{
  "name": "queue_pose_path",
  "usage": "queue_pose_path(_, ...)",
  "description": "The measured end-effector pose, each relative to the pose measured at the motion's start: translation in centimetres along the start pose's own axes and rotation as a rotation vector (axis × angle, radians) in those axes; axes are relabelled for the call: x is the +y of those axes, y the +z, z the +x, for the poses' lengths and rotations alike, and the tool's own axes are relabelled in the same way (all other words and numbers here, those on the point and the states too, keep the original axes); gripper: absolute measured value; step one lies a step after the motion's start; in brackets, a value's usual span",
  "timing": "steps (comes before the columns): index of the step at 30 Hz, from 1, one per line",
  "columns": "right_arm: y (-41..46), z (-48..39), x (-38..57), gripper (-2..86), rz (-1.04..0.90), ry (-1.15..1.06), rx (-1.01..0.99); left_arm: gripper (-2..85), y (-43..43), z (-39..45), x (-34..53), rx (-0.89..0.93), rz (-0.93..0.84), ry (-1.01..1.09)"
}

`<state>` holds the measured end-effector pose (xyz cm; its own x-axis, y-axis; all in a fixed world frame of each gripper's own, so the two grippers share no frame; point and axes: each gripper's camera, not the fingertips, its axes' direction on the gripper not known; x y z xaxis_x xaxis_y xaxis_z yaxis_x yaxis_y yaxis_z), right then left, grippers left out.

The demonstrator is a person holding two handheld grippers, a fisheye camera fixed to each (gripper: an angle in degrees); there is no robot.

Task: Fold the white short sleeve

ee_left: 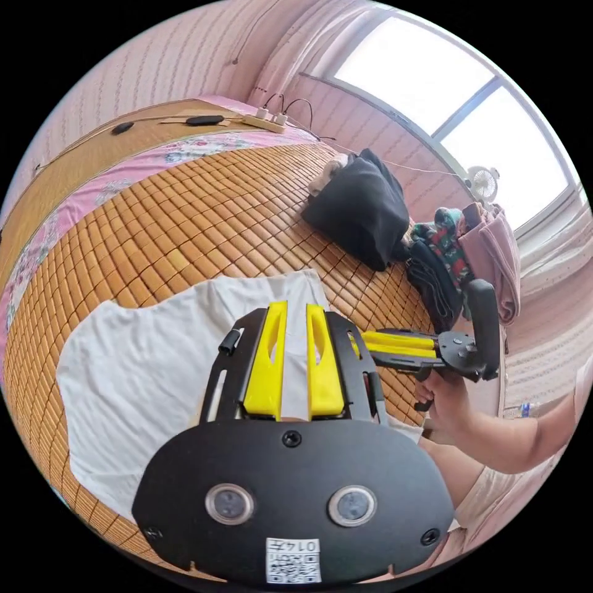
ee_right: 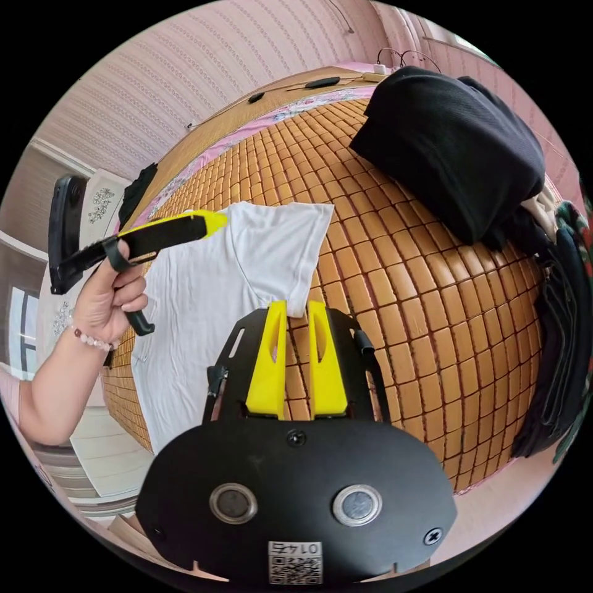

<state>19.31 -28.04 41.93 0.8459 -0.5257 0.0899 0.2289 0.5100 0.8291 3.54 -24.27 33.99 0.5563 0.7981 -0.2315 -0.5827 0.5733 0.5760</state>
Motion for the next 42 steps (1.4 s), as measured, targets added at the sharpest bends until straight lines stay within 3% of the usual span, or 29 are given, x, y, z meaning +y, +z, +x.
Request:
queue_pose_path(10, -2.6, 2.4, 0.4, 2.7, -0.011, -0.039, -0.064, 4.4, 8.5, 2.6, -6.9, -0.146, -0.179, 0.062)
queue_pose_path(16, -4.6, 2.7, 0.8, 1.1, 0.024, -0.053, -0.056, -0.6, 6.2, 1.2, -6.2, -0.149, -0.093, 0.058)
queue_pose_path(22, -9.2, -0.4, 1.4, 0.9, 0.135, -0.316, -0.118, -0.4, -5.1, -2.2, -0.6, -0.084, 0.14, -0.049)
queue_pose_path(28, -7.8, -3.4, 3.1, 1.3, -0.105, -0.505, -0.164, 4.5, -8.8, -7.0, 10.7, -0.149, 0.033, -0.347)
queue_pose_path(37, -6.5, -5.5, -4.0, 6.8, -0.019, -0.529, -0.095, 5.0, -14.9, -12.3, 19.1, -0.273, 0.173, -0.555)
queue_pose_path(42, -2.6, -6.5, -8.9, 9.5, -0.077, -0.466, -0.095, 6.1, -17.1, -16.9, 22.1, -0.395, 0.234, -0.638)
